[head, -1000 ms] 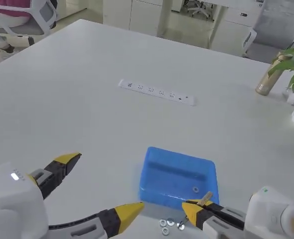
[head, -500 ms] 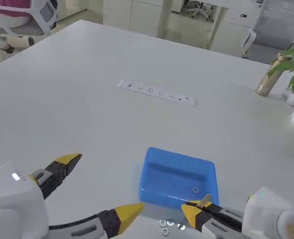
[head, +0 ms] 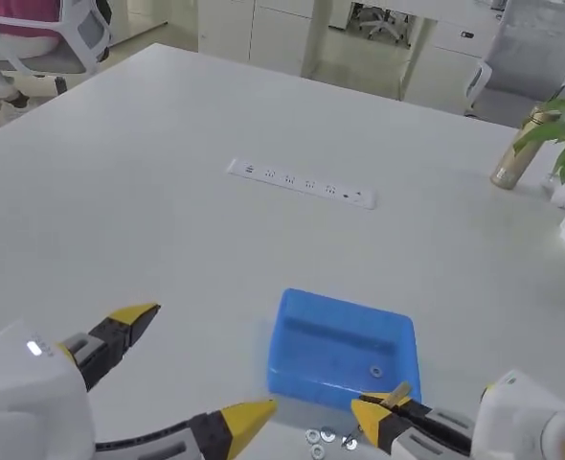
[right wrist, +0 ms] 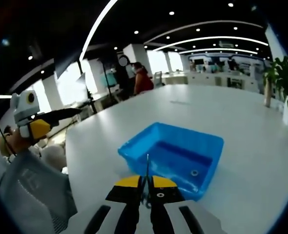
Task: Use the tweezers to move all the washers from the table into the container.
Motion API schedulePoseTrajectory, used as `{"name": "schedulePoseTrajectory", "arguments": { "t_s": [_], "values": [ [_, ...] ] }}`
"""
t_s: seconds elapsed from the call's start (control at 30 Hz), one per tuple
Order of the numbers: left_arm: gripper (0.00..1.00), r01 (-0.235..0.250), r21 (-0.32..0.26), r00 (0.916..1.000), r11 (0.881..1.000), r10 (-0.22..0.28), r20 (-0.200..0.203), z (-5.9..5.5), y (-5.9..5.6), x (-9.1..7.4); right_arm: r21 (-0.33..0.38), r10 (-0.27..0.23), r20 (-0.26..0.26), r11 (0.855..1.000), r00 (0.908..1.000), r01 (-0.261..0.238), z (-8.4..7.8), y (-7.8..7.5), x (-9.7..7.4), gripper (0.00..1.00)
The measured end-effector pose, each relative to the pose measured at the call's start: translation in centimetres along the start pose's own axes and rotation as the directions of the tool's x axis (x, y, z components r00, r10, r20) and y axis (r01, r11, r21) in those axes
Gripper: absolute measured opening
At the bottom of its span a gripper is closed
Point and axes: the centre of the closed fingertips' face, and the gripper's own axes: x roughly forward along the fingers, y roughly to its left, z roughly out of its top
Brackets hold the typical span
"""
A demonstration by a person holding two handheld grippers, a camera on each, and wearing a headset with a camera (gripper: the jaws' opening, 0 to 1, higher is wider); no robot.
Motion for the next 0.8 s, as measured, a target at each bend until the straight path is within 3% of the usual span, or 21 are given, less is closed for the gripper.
{"name": "schedulePoseTrajectory", "arguments": {
  "t_s": [0.2,0.37,0.6,0.73,0.8],
  "values": [
    [0.86,0.005,0.000,1.0000,1.000,-0.005,-0.002,0.0,-0.1,0.0,0.009,-0.016,0.001,1.000,0.9999,0.016,0.1,-0.6,-0.4,0.03],
    [0.85,0.006,0.001,1.0000,1.000,-0.006,-0.004,-0.1,-0.1,0.0,-0.019,-0.023,-0.002,1.000,0.9997,0.023,0.3,-0.3,-0.5,0.03],
    [0.85,0.004,-0.002,1.0000,1.000,-0.004,-0.003,-0.1,-0.1,0.0,-0.020,0.000,-0.007,1.000,1.0000,0.000,-0.1,0.1,0.0,0.04],
    [0.85,0.003,0.002,1.0000,1.000,-0.003,-0.004,-0.1,-0.1,0.0,-0.113,0.009,-0.028,0.994,0.9996,-0.012,-0.3,0.5,0.2,0.04],
    [0.85,0.002,0.002,1.0000,1.000,-0.002,-0.001,0.0,0.0,0.0,-0.176,0.025,-0.047,0.984,0.9986,-0.033,-0.6,1.1,0.2,0.04]
  ]
}}
